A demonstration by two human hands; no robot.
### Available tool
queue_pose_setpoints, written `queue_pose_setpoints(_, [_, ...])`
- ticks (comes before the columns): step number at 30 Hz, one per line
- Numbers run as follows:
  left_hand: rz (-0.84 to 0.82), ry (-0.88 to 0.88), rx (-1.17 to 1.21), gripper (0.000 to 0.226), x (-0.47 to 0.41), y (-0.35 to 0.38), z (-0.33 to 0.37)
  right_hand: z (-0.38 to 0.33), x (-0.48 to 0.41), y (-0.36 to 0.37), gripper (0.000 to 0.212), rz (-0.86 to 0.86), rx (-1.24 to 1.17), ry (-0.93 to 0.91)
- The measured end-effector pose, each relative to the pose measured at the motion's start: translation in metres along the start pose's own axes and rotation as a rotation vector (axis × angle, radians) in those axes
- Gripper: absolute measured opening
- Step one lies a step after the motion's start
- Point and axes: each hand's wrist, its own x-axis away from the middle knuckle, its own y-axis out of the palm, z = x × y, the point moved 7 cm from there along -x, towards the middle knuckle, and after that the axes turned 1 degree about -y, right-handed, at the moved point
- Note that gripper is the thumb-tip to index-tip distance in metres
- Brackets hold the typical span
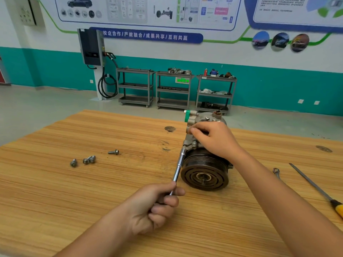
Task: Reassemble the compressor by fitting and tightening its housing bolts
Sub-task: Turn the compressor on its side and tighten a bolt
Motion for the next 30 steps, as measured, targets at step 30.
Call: queue_pose_setpoints(30, [0.492,0.488,-0.022,0.024,0.002,0.001,0.006,-0.004,0.003,0.002,0.029,0.044,0.063,-0.029])
